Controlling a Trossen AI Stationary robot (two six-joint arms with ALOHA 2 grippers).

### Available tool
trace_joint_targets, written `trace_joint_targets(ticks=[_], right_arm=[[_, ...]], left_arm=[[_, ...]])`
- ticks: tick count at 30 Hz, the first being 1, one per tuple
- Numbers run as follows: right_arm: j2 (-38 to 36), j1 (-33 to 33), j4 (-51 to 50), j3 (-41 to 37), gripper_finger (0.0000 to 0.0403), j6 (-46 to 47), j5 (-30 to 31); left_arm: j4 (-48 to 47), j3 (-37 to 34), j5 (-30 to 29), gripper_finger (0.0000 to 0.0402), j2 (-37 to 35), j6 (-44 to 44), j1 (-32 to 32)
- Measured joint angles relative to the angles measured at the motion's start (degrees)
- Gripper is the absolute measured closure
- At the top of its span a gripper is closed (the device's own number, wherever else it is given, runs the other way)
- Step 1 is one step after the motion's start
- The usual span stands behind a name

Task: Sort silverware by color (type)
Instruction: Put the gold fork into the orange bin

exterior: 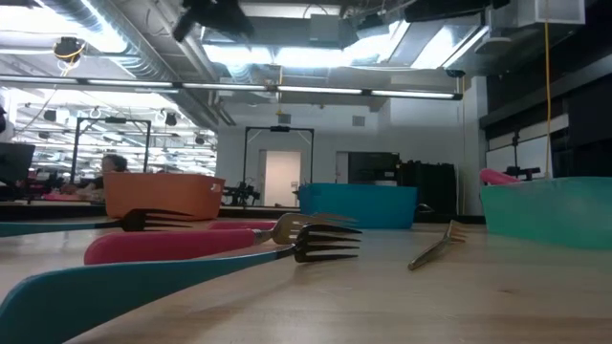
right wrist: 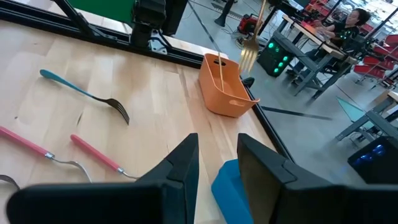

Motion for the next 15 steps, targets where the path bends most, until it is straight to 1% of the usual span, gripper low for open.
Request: trace_joint_targets(ticks=[9,15], right_arm=[[0.0,0.0,0.0,0.0,0.0301,0.0,0.0],[0.0,0.0,0.2,0.0,0.0301,0.0,0.0]], left_arm=[[-12.6,0.0,0.1,0.0392,-10.5,-3.3,6.1],[-18.5,0.0,-0.1,0.0392,-13.6,-4.4,9.5]])
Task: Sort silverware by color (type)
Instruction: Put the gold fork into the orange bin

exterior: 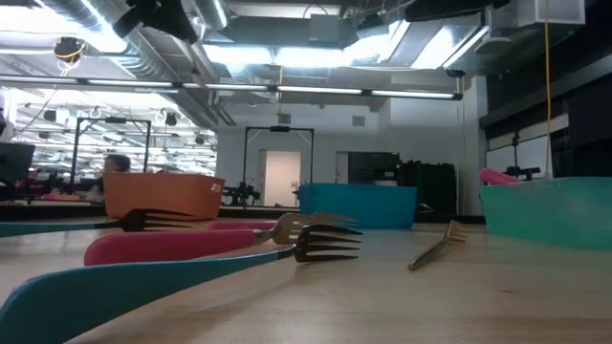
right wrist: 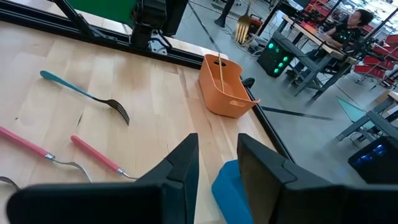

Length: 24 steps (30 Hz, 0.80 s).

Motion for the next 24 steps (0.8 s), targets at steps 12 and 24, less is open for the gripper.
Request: trace_joint_targets(ticks=[12,24], right_arm=[[0.0,0.0,0.0,0.0,0.0301,0.0,0.0],[0.0,0.0,-0.1,0.0,0.0301,0.0,-0.1]], left_arm=[[-3.2,0.0,3.4,0.0392,-0.2,1.2,7.9],[-3.3,0.0,7.5,0.0392,0.4,2.0,14.5]])
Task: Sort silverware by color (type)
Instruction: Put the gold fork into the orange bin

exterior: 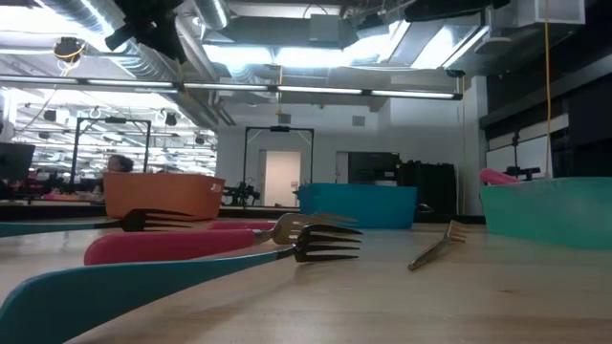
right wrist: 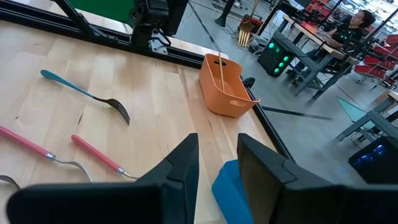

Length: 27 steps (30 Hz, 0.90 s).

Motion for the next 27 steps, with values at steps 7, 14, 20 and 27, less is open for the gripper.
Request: trace_joint_targets(ticks=[7,14,20,27], right_arm=[[0.0,0.0,0.0,0.0,0.0301,0.0,0.0],[0.0,0.0,0.0,0.0,0.0301,0.0,0.0],[0.0,0.0,0.0,0.0,0.0301,0.0,0.0],[0.0,0.0,0.0,0.0,0.0301,0.0,0.0]], left_arm=[[0.9,-3.4,1.9,0.0392,0.0,0.0,2.2],[12.0,-14.7,5.7,0.0392,0.0,0.0,5.5],[20.9,-21.3,10.8,0.0392,0.0,0.0,11.4],[22.5,-25.0,15.1,0.0392,0.0,0.0,16.4]])
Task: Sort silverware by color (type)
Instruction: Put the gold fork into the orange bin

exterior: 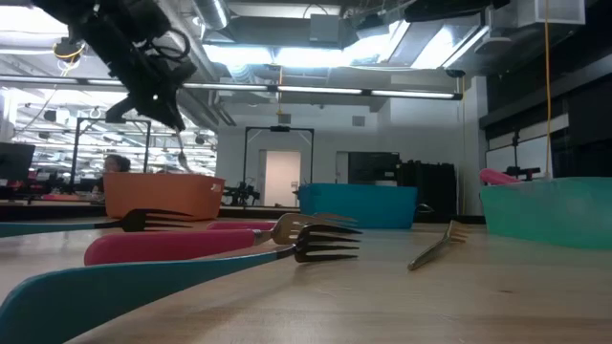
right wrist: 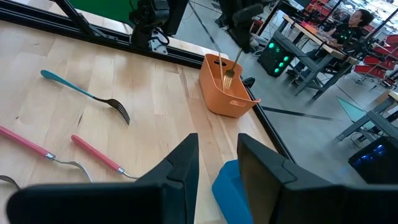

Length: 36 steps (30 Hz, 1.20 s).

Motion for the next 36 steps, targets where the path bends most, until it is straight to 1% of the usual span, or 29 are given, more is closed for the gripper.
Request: trace_joint_targets(ticks=[4,8,14,17,21,24,30,36], right_arm=[[0.0,0.0,0.0,0.0,0.0301,0.0,0.0],[0.0,0.0,0.0,0.0,0.0301,0.0,0.0],[0.0,0.0,0.0,0.0,0.0301,0.0,0.0],[0.0,0.0,0.0,0.0,0.0301,0.0,0.0],[0.0,0.0,0.0,0.0,0.0301,0.0,0.0],[0.0,0.0,0.0,0.0,0.0301,0.0,0.0],[0.0,0.0,0.0,0.0,0.0301,0.0,0.0],[0.0,0.0,0.0,0.0,0.0301,0.0,0.0]], left_arm=[[0.3,-2.1,-0.2,0.0392,0.0,-0.1,0.6],[3.5,-5.0,-0.3,0.0392,0.0,-0.6,0.9],[11.0,-9.6,-2.7,0.0392,0.0,-4.8,0.9],[12.5,-11.5,-4.5,0.0392,0.0,-7.4,0.9],[12.4,-13.6,-6.6,0.0388,0.0,-9.5,0.9],[12.5,-14.7,-6.8,0.0377,0.0,-9.6,0.9],[12.4,-15.2,-7.0,0.0356,0.0,-9.7,0.9],[11.5,-15.2,-8.7,0.0343,0.0,-9.6,0.9]])
